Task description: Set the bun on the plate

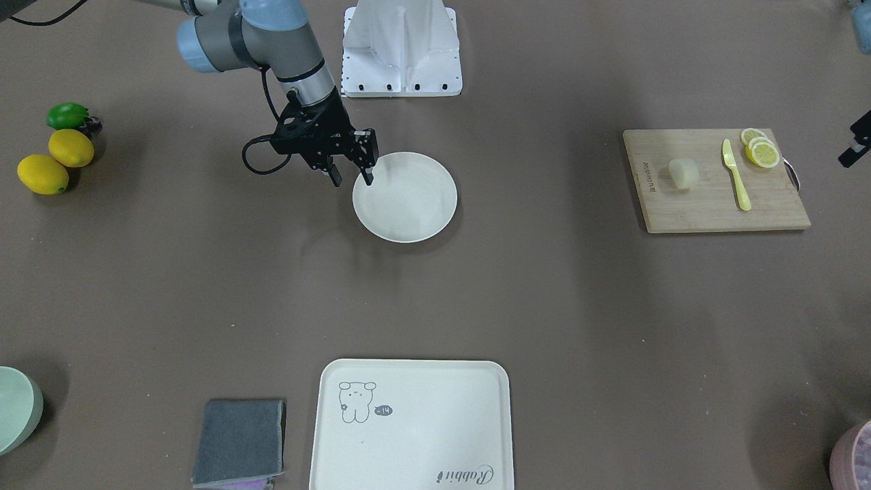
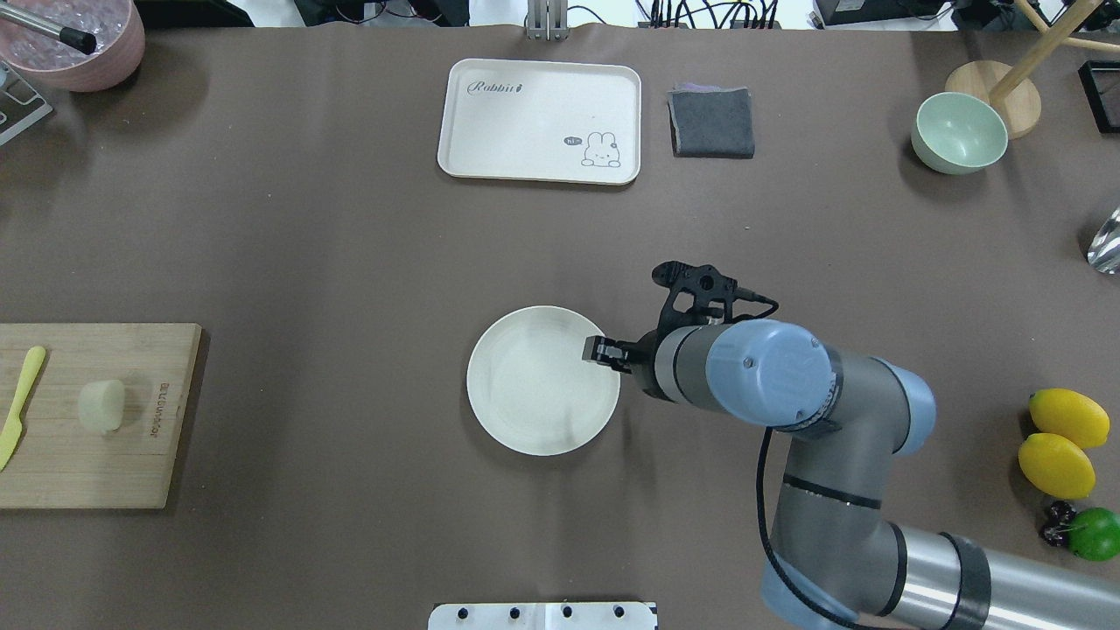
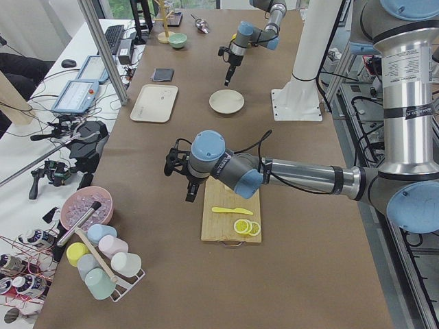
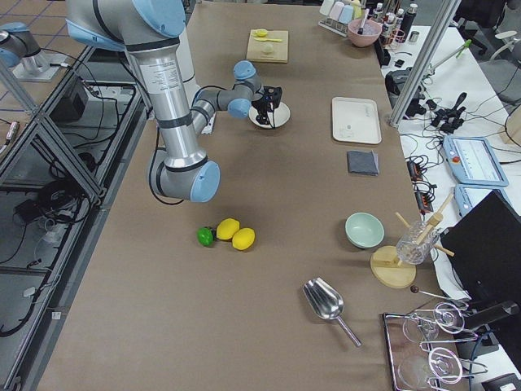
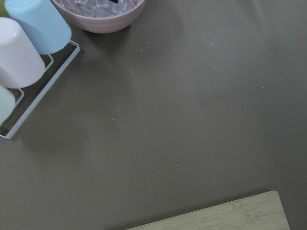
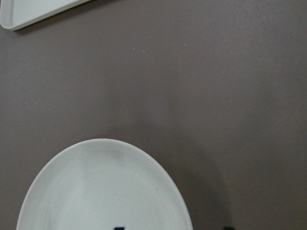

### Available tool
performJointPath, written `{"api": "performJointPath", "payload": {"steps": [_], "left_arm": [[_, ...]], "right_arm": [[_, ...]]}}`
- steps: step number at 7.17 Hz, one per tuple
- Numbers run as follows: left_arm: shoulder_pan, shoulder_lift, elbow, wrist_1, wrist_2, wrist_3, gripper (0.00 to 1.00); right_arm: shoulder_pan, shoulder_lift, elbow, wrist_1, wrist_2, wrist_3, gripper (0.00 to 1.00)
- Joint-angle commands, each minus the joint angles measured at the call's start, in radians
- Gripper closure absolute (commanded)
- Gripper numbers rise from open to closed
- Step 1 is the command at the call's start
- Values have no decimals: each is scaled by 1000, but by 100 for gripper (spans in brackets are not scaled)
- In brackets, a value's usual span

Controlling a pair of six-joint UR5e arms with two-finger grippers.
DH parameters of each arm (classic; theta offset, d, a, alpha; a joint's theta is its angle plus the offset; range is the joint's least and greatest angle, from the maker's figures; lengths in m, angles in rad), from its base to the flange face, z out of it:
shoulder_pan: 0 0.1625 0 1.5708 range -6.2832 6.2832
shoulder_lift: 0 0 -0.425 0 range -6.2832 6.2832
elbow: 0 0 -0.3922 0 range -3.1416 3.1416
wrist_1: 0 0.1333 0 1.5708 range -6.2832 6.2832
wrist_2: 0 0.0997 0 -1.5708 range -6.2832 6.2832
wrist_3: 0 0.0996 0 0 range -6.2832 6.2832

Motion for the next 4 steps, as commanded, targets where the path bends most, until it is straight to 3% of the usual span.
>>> {"api": "performJointPath", "payload": {"steps": [1, 4], "left_arm": [[226, 8, -1, -137, 115, -319, 2], [475, 50, 7, -164, 336, -393, 2]], "right_arm": [[246, -71, 66, -92, 258, -205, 0], [567, -190, 95, -191, 531, -610, 0]]}}
